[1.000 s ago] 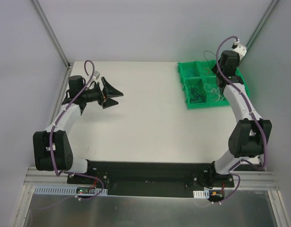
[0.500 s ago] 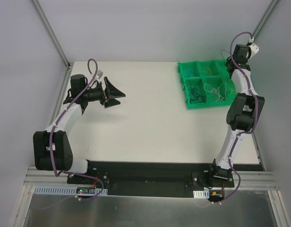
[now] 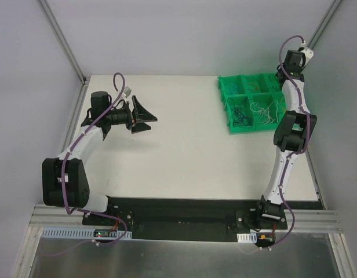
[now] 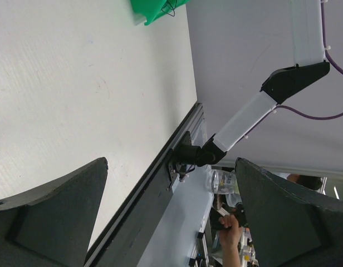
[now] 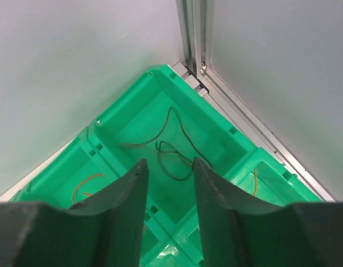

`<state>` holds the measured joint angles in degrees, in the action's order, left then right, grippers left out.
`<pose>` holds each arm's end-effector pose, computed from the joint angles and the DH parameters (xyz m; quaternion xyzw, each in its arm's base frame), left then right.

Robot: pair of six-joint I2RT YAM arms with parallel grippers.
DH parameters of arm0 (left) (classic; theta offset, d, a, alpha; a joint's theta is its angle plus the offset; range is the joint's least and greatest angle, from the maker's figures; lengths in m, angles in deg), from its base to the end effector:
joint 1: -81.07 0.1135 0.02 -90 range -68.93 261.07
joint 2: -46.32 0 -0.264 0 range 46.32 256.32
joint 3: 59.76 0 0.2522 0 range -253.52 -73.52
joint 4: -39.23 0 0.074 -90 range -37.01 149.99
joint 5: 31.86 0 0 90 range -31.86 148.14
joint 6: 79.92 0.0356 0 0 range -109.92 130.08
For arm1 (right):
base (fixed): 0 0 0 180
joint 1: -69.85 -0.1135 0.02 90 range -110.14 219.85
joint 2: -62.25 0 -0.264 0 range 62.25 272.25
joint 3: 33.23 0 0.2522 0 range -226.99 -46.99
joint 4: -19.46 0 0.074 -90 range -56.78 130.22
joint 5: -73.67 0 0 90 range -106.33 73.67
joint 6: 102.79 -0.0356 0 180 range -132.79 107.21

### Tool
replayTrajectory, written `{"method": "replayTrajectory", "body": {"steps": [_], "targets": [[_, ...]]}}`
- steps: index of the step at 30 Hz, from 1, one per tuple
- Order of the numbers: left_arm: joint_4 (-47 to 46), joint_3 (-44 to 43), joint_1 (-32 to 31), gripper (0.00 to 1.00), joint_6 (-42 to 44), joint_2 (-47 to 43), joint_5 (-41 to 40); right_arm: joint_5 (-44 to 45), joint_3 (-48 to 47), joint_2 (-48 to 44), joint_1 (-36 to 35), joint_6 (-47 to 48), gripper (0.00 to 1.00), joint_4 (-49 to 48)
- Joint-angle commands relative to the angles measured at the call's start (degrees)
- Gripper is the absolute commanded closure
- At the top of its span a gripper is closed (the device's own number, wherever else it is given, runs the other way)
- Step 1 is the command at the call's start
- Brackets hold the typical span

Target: Untangle the cables

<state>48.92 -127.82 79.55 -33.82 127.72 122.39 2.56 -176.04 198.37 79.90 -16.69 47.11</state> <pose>0.3073 -0.0402 0.2813 0.0182 0.7646 -0.5895 0.2598 0.5507 -0.1093 0.2874 0.1910 0.7955 -0.1650 0.5510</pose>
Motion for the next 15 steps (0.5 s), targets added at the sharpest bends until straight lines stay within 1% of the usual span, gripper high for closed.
{"method": "replayTrajectory", "body": {"steps": [1,2,6,8,10,12,13,15], "targets": [[-1.9,-2.1,-0.4,0.03,1.8,0.2,2.0,1.9,-2.0,-1.5,0.8,3.4,0.55,0.1],[-1.9,-2.1,-0.4,0.03,1.8,0.4,2.0,1.8,-2.2,-1.6,0.8,3.5,0.52,0.3],[-1.9,-2.0,-0.3,0.03,1.7,0.7,1.9,1.1,-1.6,-4.2,0.2,3.5,0.48,2.8],[-1.8,-2.0,-0.7,0.03,1.9,0.6,1.9,0.9,1.6,-7.7,-0.9,3.5,0.45,4.0],[-1.8,-2.0,-1.0,0.03,2.1,0.4,1.9,0.6,8.3,-13.0,-3.0,3.5,0.43,3.4],[-1.9,-2.1,-1.5,0.02,2.5,0.4,2.0,1.0,18.4,-20.3,-5.3,3.5,0.41,1.5],[-1.9,-2.0,-1.7,0.02,2.6,0.6,1.8,1.0,23.6,-26.0,-6.6,3.5,0.41,-0.3],[-1.9,-2.1,-2.4,0.02,3.0,0.7,1.7,-0.2,34.3,-33.8,-9.2,2.2,0.4,-3.0]]}}
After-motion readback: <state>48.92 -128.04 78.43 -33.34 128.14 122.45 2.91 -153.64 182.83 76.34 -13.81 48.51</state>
